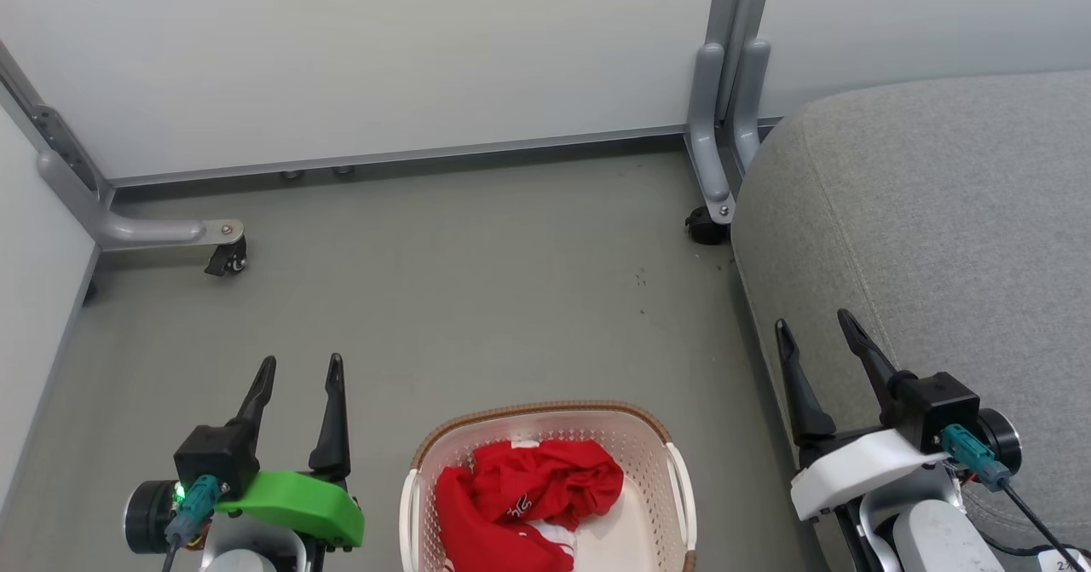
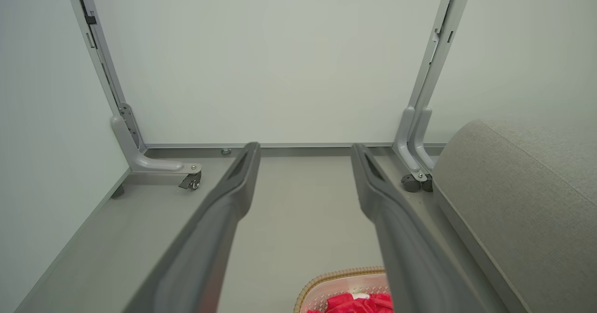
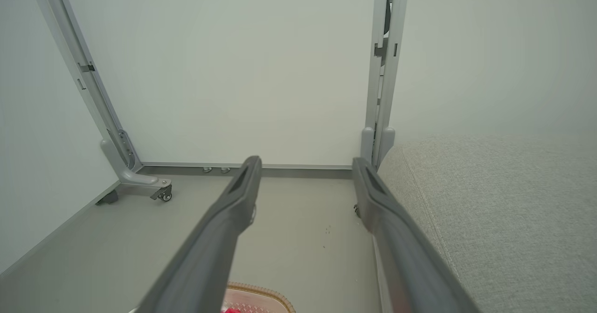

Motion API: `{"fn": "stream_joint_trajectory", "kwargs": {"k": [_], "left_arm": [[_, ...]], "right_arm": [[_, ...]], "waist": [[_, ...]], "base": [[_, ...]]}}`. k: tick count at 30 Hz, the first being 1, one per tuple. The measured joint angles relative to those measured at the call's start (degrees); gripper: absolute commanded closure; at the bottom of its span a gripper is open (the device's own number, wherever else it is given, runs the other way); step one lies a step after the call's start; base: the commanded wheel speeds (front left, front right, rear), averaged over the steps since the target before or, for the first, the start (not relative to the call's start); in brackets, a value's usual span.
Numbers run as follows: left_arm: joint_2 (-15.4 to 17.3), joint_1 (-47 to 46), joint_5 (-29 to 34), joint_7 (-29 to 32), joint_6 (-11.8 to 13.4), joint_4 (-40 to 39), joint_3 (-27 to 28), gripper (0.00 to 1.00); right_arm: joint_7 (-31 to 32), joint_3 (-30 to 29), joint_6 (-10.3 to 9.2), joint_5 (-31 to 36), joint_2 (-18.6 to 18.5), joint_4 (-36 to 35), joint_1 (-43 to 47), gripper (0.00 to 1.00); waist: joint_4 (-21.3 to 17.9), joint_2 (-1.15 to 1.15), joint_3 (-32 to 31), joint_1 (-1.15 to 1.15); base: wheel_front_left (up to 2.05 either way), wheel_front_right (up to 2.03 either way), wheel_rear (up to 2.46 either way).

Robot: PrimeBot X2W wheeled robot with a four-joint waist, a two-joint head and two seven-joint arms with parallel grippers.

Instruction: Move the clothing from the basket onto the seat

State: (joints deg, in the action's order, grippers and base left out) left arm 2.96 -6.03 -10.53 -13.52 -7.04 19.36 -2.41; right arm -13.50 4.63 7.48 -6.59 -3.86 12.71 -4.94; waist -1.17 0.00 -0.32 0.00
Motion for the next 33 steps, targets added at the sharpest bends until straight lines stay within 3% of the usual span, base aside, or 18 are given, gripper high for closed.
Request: {"fn": "stream_joint_trajectory", "kwargs": {"k": [15, 33], "left_arm": [[-0.08, 0.07, 4.43, -1.46, 0.45, 2.2, 0.08, 0.0], [-0.1, 0.07, 3.16, -1.52, 0.97, 3.15, 0.25, 0.0]], "right_arm": [[-1.55, 0.59, 0.01, 2.43, 0.49, 0.74, 0.13, 0.0], [-1.56, 0.49, 0.01, 1.3, 0.78, 0.87, 0.13, 0.0]], "waist": [[-0.01, 0.0, -0.36, 0.0], [0.1, 0.0, -0.24, 0.0]], "base": [[0.0, 0.0, 0.0], [0.0, 0.0, 0.0]]}}
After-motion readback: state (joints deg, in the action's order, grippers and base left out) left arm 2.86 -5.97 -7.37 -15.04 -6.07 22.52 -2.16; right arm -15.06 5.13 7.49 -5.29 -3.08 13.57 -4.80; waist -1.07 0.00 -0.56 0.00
